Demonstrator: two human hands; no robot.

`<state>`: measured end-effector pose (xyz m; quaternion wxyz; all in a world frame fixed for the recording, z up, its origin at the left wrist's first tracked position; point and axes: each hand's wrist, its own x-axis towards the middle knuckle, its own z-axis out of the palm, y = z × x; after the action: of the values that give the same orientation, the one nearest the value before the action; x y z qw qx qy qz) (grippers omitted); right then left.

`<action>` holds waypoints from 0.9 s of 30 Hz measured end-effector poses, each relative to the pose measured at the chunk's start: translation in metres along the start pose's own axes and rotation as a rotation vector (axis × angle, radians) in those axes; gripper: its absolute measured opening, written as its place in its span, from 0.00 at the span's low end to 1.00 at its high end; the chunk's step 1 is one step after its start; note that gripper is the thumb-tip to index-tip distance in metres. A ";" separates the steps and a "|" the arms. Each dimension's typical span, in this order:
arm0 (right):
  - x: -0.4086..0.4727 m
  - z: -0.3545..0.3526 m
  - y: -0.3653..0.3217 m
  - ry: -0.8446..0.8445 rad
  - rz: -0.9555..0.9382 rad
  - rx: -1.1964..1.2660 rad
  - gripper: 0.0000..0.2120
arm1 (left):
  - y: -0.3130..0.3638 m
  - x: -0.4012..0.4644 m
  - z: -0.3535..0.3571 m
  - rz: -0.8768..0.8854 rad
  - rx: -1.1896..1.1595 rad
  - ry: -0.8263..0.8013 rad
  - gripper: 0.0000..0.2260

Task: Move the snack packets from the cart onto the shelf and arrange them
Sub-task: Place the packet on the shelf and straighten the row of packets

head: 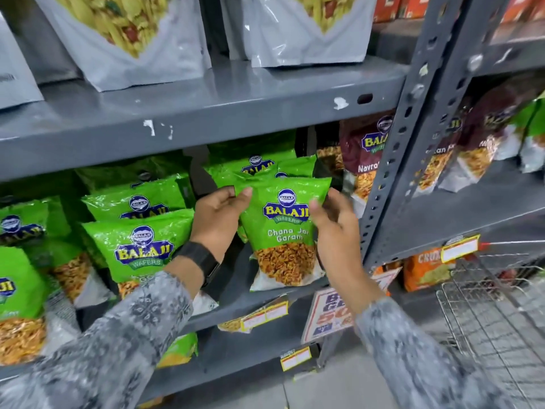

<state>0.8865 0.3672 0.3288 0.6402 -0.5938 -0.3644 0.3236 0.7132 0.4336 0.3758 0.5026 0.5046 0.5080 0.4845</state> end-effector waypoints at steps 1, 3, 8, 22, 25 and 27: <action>0.015 0.006 -0.015 0.086 -0.006 0.009 0.08 | 0.001 0.002 0.000 0.006 -0.020 0.034 0.08; 0.038 0.016 -0.034 0.208 -0.045 -0.006 0.06 | 0.005 0.003 0.000 0.003 -0.064 0.076 0.07; 0.043 0.020 -0.018 0.160 -0.071 -0.068 0.13 | 0.003 -0.002 0.006 0.021 -0.062 0.016 0.05; -0.029 -0.005 0.076 -0.006 -0.067 -0.252 0.19 | -0.110 -0.057 -0.001 -0.007 0.483 -0.180 0.18; -0.036 -0.002 0.068 -0.006 -0.099 -0.262 0.21 | -0.104 -0.065 -0.006 0.003 0.438 -0.204 0.19; -0.047 0.000 0.062 0.058 -0.177 -0.270 0.25 | -0.091 -0.079 -0.018 0.033 0.397 -0.205 0.22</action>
<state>0.8627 0.3332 0.2636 0.5908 -0.6491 -0.4371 0.1965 0.6920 0.3534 0.2866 0.4345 0.6482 0.5315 0.3294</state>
